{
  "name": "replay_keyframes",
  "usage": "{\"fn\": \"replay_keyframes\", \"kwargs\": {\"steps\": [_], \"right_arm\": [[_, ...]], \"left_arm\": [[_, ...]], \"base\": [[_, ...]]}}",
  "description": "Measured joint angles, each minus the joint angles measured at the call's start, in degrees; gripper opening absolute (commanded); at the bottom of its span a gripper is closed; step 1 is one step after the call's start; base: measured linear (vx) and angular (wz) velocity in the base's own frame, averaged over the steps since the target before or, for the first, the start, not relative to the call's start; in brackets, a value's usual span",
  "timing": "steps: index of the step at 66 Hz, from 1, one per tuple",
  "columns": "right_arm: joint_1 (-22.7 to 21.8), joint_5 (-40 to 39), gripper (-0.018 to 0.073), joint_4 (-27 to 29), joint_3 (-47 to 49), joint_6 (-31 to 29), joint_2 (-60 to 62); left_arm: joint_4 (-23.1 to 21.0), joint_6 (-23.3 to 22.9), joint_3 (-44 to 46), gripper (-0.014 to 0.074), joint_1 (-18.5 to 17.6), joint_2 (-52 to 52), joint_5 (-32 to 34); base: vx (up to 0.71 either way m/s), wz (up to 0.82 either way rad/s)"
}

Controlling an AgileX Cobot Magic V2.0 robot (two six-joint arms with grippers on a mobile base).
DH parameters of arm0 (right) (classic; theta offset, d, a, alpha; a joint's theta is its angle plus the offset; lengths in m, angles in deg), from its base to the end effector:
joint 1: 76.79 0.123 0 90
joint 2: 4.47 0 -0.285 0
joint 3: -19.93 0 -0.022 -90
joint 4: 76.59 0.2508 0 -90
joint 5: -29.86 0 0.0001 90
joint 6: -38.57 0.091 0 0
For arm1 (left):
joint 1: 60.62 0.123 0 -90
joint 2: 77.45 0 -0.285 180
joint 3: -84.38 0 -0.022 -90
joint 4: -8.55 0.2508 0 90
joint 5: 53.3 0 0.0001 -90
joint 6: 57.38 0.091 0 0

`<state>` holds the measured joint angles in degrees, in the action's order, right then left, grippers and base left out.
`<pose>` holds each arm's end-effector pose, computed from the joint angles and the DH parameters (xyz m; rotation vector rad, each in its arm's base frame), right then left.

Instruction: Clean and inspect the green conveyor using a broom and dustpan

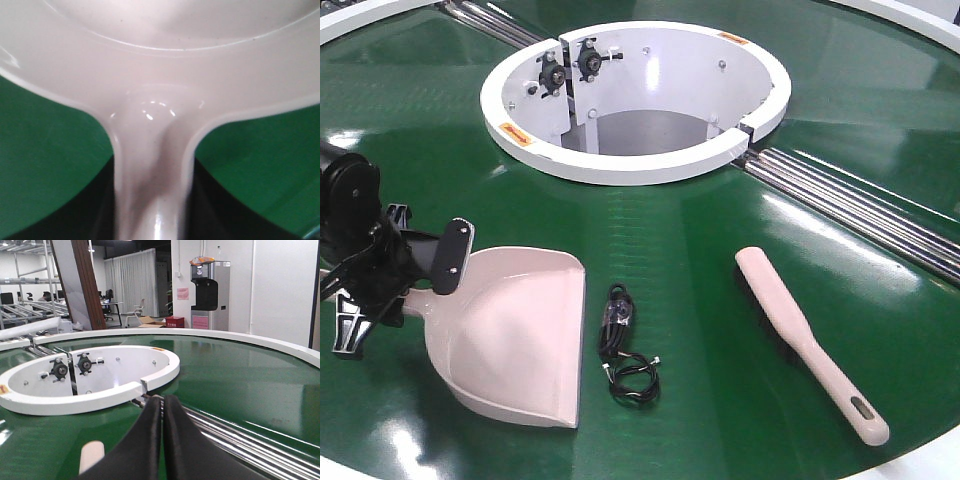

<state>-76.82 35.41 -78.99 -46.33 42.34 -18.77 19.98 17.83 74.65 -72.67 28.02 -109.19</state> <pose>0.0584 -0.0004 0.2623 0.0218 1.5027 0.0159 0.3229 -0.0536 0.2222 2.2333 2.1213 0.3541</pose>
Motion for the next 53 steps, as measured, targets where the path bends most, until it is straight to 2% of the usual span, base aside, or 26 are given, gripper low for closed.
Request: {"fn": "replay_keyframes", "kwargs": {"steps": [12, 23, 46, 53], "right_arm": [[0.0, 10.8, -0.0009, 0.5, 12.5, 0.2, -17.0], [0.0, 15.6, -0.0009, 0.0, 17.0, -0.6, -29.7], [0.0, 22.7, 0.0036, -1.7, 22.1, -0.9, -39.1], [0.0, 24.6, 0.0087, -2.2, 24.1, -0.9, -39.3]], "left_arm": [[-0.1, 0.0, 0.0, -0.0006, 0.0, 0.0, 0.0], [-0.1, 0.0, 0.0, -0.0006, 0.0, 0.0, 0.0], [-0.1, 0.0, 0.0, -0.0006, 0.0, 0.0, 0.0], [-0.2, 0.0, 0.0, -0.0006, 0.0, 0.0, 0.0]], "base": [[0.00, 0.00], [0.00, 0.00], [0.00, 0.00], [0.00, 0.00]]}}
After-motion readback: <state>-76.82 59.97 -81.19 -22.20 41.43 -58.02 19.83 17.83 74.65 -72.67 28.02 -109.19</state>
